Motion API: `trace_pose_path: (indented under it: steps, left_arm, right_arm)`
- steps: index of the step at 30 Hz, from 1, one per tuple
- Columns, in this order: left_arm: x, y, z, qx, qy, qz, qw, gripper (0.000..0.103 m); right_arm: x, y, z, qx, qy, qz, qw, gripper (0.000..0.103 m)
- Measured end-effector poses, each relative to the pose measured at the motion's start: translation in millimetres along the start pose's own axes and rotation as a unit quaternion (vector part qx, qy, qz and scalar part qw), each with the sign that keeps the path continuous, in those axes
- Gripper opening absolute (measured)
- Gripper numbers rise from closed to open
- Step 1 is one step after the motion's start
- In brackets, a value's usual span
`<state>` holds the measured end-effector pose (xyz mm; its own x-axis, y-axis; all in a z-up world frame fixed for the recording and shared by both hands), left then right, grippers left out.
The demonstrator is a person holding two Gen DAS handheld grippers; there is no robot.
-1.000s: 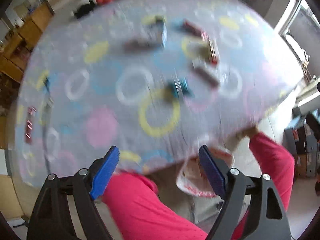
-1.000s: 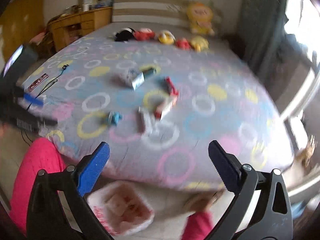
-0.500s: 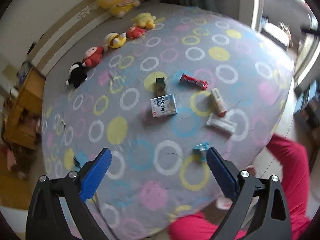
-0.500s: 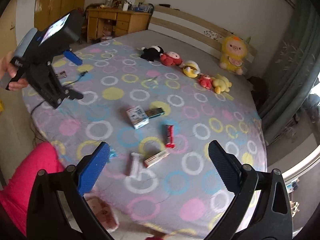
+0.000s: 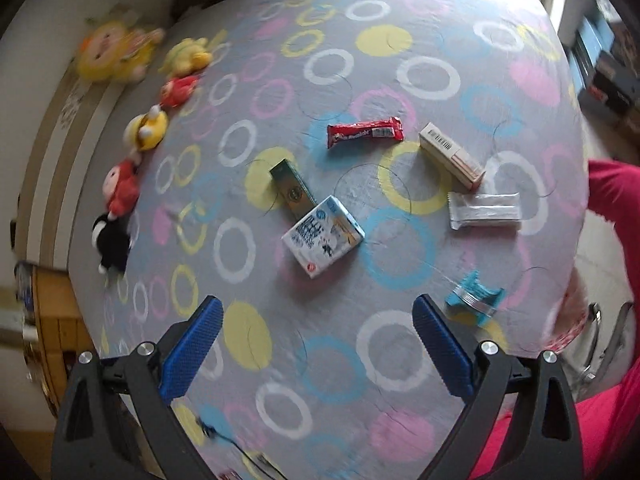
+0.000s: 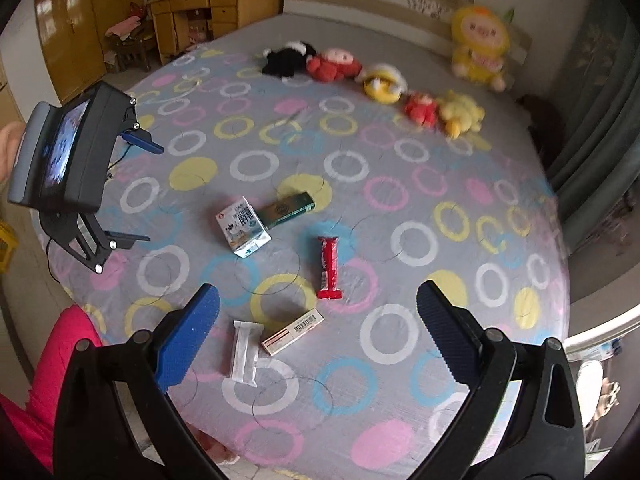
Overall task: Collect trash
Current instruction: 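Grasp the milk carton with the left tool while the right tool grasps the red candy bar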
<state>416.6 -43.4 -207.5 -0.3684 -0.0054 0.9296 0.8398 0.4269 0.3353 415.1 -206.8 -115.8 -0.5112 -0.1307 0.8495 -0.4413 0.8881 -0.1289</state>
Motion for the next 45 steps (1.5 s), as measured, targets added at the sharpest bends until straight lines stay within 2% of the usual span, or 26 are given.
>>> trace_pose_path:
  steps: [4,8,13,21,30,37,42,43,44,45]
  left_arm:
    - [-42.9,-7.0,-9.7,-0.042,0.019,0.032,0.9984,0.093]
    - [-81.1,-5.9,-12.8,-0.065,0.041,0.035,0.9964,0.093]
    - [-119.6,6.6,-12.4,-0.064,0.068,0.047,0.9946,0.093]
    - [-151.7,17.9,-13.2,-0.071,0.078,0.058,0.9927,0.093]
    - [-176.6,18.2,-22.0,-0.083,0.080,0.068,0.9910,0.093]
    - [-186.1,4.4,-17.7,-0.100,0.076,0.072,0.9895,0.093]
    - [-195.6,5.0,-14.2,-0.070,0.089,0.086,0.9898,0.091]
    - [-197.1,5.7,-14.9,-0.068,0.089,0.083,0.9902,0.089]
    - [-197.9,5.6,-15.2,-0.067,0.090,0.080,0.9905,0.085]
    - [-198.6,5.6,-15.4,-0.063,0.090,0.081,0.9907,0.085]
  right_arm:
    - [-50.7,-4.3,1.7,-0.009,0.034,-0.014,0.999,0.097]
    - [-105.6,-3.2,7.5,-0.010,0.066,-0.025,0.997,0.097]
    - [-163.3,-2.5,13.4,-0.010,0.099,-0.035,0.994,0.097]
    - [-230.4,-5.0,17.5,-0.012,0.130,-0.040,0.991,0.097]
    - [-279.0,-6.4,26.7,-0.017,0.157,-0.033,0.987,0.097]
    - [-289.5,-9.1,32.5,-0.032,0.164,-0.036,0.985,0.097]
    - [-291.2,-7.5,29.7,-0.041,0.161,-0.034,0.986,0.096]
    - [-291.8,-7.1,29.3,-0.040,0.160,-0.030,0.986,0.095]
    - [-295.5,-3.5,27.1,-0.038,0.161,-0.026,0.986,0.089]
    - [-296.7,-2.7,27.2,-0.036,0.162,-0.024,0.986,0.076]
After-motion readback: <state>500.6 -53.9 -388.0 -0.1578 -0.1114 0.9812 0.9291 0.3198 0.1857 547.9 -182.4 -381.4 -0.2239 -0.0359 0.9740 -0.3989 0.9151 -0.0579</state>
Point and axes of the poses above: each gripper's, at about its wrist camera, not at the fingertips, and x roughly against the way its jaws point, y to its left, z to its underside, the point moved 7 cm from there along -x, roughly the way its jaws point, and after that the axes turned 3 degrees about z, right-handed, at the moved point
